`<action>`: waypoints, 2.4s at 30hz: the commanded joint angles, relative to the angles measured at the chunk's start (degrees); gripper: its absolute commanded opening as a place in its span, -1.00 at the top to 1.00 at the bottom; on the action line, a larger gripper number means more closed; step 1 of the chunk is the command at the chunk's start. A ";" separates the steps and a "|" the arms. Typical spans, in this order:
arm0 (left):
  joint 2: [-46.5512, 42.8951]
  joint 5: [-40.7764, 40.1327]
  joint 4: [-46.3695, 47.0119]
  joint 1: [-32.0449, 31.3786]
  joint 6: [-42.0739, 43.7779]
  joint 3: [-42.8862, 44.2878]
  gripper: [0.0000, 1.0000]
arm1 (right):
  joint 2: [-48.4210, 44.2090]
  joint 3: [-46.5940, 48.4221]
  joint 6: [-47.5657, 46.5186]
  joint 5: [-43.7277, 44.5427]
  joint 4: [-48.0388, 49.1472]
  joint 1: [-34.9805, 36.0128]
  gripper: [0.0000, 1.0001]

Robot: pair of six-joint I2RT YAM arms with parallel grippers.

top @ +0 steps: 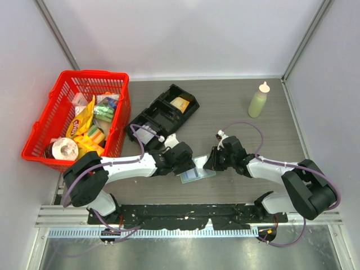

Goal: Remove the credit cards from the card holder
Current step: Remove the credit card from the card holder.

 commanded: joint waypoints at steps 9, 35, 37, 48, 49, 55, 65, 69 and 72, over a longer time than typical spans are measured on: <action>2.52 2.17 1.25 0.01 3.78 5.58 -0.08 | -2.18 -0.96 -0.22 2.35 -1.42 -0.17 0.75; 12.12 4.55 7.85 -0.26 8.27 18.08 -0.10 | -32.09 -5.44 -0.05 18.64 -9.70 -0.17 0.56; 9.39 3.93 7.32 0.44 8.09 15.36 -0.09 | -29.89 -5.70 0.21 14.33 -7.15 -0.17 0.57; 6.13 8.59 11.01 0.97 7.48 6.65 -0.09 | -18.11 -5.70 1.62 6.57 1.47 -0.26 0.69; 6.30 8.94 11.62 1.06 7.30 6.47 -0.08 | -16.98 -5.79 1.97 7.44 1.48 -0.26 0.71; 8.85 11.66 13.47 1.32 6.42 6.11 -0.06 | -13.02 -9.31 5.75 8.86 2.70 -2.02 0.80; 11.22 12.02 13.30 1.85 5.10 6.47 -0.05 | -8.44 -11.94 7.51 4.47 4.99 -5.62 0.81; 12.19 12.46 13.39 1.76 4.93 6.99 -0.05 | -6.95 -11.86 7.60 3.15 6.22 -5.80 0.82; 12.81 11.58 12.33 1.85 4.66 7.52 -0.05 | -6.59 -12.03 7.51 2.80 6.48 -5.89 0.82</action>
